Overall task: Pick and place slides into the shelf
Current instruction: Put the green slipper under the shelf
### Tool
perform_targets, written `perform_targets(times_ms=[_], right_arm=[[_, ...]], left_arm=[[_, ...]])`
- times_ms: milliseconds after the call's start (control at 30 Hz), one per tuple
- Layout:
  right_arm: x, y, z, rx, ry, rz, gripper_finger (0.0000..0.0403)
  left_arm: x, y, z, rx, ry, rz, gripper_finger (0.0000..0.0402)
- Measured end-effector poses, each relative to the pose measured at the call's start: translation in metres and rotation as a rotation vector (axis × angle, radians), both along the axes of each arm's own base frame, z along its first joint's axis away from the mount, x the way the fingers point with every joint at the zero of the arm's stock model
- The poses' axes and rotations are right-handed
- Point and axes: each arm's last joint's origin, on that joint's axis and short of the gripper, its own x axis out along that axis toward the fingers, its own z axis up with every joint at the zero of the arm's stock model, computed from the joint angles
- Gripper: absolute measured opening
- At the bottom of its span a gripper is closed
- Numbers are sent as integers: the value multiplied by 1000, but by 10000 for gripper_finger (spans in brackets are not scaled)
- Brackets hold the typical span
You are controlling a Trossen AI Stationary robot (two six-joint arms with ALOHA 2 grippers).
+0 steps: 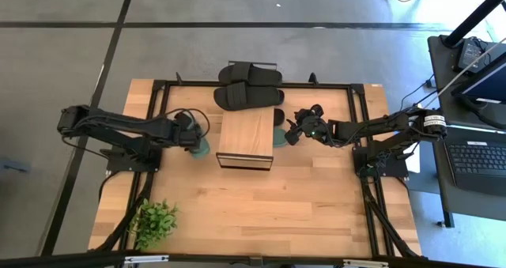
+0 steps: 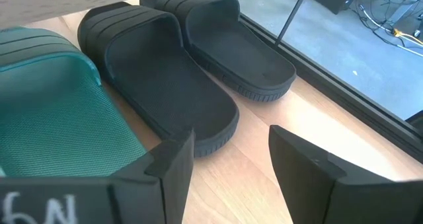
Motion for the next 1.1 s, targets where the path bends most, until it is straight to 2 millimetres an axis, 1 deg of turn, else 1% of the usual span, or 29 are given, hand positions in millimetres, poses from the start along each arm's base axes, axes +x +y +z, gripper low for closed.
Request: perform_targets(times_ms=[233, 400, 567, 700, 900, 1033, 1100], right_arm=[[0, 0, 0, 0, 1, 0, 196], [0, 0, 0, 0, 3, 0, 196], [0, 0, 0, 0, 3, 0, 196], [0, 0, 0, 1, 2, -1, 196], [0, 0, 0, 1, 2, -1, 196], [0, 0, 0, 9, -10, -8, 196], [0, 0, 1, 35, -49, -30, 196]], left_arm=[[3, 1, 45, 28, 41, -2, 3], [3, 0, 71, 46, 48, -9, 2], [1, -6, 96, 91, 45, -57, 2], [1, -13, 115, 172, 18, -111, 2], [4, -26, 130, 344, -47, -217, 2], [15, -39, 133, 498, -110, -326, 2], [22, -47, 135, 589, -126, -396, 2]])
